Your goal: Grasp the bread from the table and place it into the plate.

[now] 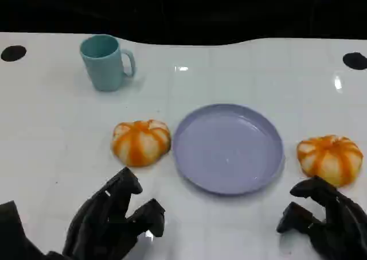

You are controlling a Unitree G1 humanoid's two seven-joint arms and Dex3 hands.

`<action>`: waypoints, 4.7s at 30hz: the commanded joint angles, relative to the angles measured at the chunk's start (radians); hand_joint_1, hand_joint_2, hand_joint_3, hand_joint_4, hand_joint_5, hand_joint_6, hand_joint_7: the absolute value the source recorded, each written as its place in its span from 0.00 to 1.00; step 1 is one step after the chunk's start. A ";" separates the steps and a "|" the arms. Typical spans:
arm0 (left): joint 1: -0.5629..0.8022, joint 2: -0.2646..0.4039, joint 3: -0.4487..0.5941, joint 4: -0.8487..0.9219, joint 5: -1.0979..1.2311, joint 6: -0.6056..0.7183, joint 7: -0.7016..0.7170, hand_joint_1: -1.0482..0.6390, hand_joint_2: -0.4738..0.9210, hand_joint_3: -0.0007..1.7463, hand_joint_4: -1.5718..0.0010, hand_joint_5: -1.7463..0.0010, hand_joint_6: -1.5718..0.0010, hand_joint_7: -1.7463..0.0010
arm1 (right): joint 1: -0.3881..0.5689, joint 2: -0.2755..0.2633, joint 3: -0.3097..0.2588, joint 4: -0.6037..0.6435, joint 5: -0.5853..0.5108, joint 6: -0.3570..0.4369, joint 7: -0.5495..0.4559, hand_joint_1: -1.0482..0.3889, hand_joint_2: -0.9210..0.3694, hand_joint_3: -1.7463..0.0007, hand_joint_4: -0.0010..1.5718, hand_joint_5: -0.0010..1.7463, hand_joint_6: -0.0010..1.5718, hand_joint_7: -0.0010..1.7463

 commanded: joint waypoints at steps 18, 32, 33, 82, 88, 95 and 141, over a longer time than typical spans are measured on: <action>-0.019 0.004 0.017 0.018 0.019 -0.012 -0.012 0.28 1.00 0.13 0.49 0.00 0.61 0.06 | -0.008 -0.012 -0.019 0.021 0.015 -0.009 0.017 0.38 0.00 0.88 0.43 0.83 0.40 0.64; -0.118 0.088 0.004 0.053 0.116 -0.112 -0.076 0.27 1.00 0.18 0.59 0.19 0.58 0.53 | -0.054 -0.003 -0.009 0.083 -0.019 -0.059 -0.006 0.37 0.00 0.88 0.43 0.85 0.40 0.66; -0.126 0.101 0.006 0.038 0.127 -0.123 -0.074 0.26 1.00 0.14 0.63 0.34 0.62 0.66 | -0.054 -0.002 -0.008 0.083 -0.022 -0.066 -0.011 0.37 0.00 0.88 0.43 0.86 0.39 0.66; -0.316 0.531 -0.216 -0.137 1.237 -0.684 0.318 0.22 1.00 0.00 1.00 0.89 0.87 1.00 | -0.037 -0.004 0.007 0.048 -0.021 -0.049 -0.030 0.36 0.00 0.89 0.44 0.84 0.41 0.65; -0.482 0.510 -0.384 -0.049 1.510 -0.477 0.269 0.27 0.95 0.00 1.00 0.97 0.92 1.00 | -0.031 -0.004 0.005 0.044 -0.011 -0.053 -0.004 0.37 0.00 0.86 0.43 0.84 0.39 0.65; -0.540 0.479 -0.435 0.036 1.522 -0.414 0.273 0.27 0.95 0.00 1.00 0.97 0.92 1.00 | -0.025 -0.005 0.004 0.035 -0.010 -0.049 0.001 0.38 0.00 0.86 0.43 0.85 0.39 0.65; -0.951 0.176 -0.687 1.203 1.452 -0.445 0.880 0.49 1.00 0.16 0.53 0.04 0.55 0.25 | 0.010 -0.016 0.003 -0.014 -0.007 -0.023 0.008 0.37 0.00 0.86 0.42 0.86 0.38 0.67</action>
